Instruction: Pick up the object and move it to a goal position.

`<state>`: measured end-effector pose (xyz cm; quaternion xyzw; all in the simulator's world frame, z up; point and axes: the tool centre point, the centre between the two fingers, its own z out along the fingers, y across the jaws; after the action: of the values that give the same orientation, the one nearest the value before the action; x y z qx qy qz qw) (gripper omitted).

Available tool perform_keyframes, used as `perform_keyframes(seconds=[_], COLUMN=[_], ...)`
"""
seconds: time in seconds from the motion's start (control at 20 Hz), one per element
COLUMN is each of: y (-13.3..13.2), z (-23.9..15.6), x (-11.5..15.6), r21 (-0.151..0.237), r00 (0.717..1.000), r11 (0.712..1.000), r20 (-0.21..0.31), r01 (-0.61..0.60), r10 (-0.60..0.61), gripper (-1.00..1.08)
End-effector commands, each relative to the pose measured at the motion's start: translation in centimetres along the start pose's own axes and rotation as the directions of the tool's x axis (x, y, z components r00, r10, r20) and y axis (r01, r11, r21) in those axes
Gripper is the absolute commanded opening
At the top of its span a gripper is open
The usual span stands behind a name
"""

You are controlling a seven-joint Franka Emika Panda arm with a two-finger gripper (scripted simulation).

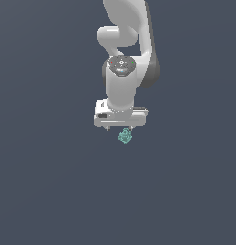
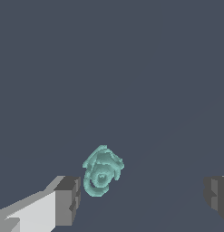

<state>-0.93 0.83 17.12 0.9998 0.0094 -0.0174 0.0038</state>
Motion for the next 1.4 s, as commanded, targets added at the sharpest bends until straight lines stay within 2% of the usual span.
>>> perform_keyframes(seconds=[0.0,0.4,0.75,1.35], y=[0.0,1.1,1.0,-0.1], z=[0.0,-0.5,-0.4,1.6], x=[0.0,0.9,0.9,-0.2], r21=[0.000,0.010,0.010,0.017], r00=[1.000,1.000,1.000,0.987], r11=[1.000,1.000,1.000,0.987], r20=[0.000,-0.025,-0.025,-0.025], r01=[0.000,0.001,-0.006,-0.157], r10=[0.000,-0.001,0.006,0.158], gripper=[1.00,1.00,1.00,1.00])
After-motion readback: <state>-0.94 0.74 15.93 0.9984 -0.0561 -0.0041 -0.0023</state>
